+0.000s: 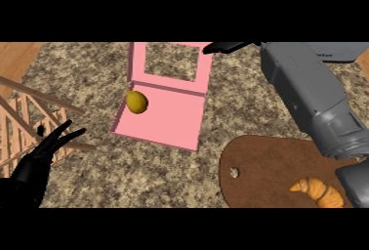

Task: Pick the lemon from the cutting board and place it in the cardboard box

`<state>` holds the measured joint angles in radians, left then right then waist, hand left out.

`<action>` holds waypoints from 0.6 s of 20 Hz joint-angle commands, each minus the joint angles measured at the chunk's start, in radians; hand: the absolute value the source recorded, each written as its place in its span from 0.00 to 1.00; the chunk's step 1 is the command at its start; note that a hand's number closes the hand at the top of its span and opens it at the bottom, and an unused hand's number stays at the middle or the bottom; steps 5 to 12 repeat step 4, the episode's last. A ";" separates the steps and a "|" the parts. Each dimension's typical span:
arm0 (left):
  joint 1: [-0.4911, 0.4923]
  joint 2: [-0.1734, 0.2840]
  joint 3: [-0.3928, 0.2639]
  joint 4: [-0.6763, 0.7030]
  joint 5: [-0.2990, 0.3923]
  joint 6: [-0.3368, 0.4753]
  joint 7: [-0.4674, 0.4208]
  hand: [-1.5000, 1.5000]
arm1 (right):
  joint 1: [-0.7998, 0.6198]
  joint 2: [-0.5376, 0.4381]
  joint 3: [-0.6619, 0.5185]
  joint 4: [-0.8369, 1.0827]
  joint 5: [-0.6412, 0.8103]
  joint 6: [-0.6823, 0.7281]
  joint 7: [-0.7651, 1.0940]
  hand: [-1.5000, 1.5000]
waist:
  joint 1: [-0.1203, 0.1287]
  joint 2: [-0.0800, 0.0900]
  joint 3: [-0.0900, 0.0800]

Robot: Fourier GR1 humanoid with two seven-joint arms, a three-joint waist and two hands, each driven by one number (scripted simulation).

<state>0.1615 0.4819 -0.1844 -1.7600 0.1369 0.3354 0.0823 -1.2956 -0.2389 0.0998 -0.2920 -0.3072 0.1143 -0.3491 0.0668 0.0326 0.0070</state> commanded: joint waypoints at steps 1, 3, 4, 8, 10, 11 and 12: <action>-0.100 0.003 -0.048 0.063 -0.061 -0.021 0.000 0.50 | 0.019 -0.089 -0.023 0.055 -0.003 0.107 -0.068 0.00 | -0.013 0.018 -0.005; -0.079 0.000 -0.050 0.078 -0.050 -0.035 -0.028 0.50 | 0.015 -0.127 -0.022 0.071 0.004 0.164 -0.081 0.00 | -0.005 0.023 -0.006; -0.082 0.005 -0.054 0.050 -0.050 -0.032 -0.009 0.50 | 0.009 -0.150 -0.019 0.082 0.010 0.188 -0.081 0.00 | 0.000 0.025 -0.005; -0.082 0.005 -0.054 0.050 -0.050 -0.032 -0.009 0.50 | 0.009 -0.150 -0.019 0.082 0.010 0.188 -0.081 0.00 | 0.000 0.025 -0.005; -0.082 0.005 -0.054 0.050 -0.050 -0.032 -0.009 0.50 | 0.009 -0.150 -0.019 0.082 0.010 0.188 -0.081 0.00 | 0.000 0.025 -0.005; -0.082 0.005 -0.054 0.050 -0.050 -0.032 -0.009 0.50 | 0.009 -0.150 -0.019 0.082 0.010 0.188 -0.081 0.00 | 0.000 0.025 -0.005; -0.082 0.005 -0.054 0.050 -0.050 -0.032 -0.009 0.50 | 0.009 -0.150 -0.019 0.082 0.010 0.188 -0.081 0.00 | 0.000 0.025 -0.005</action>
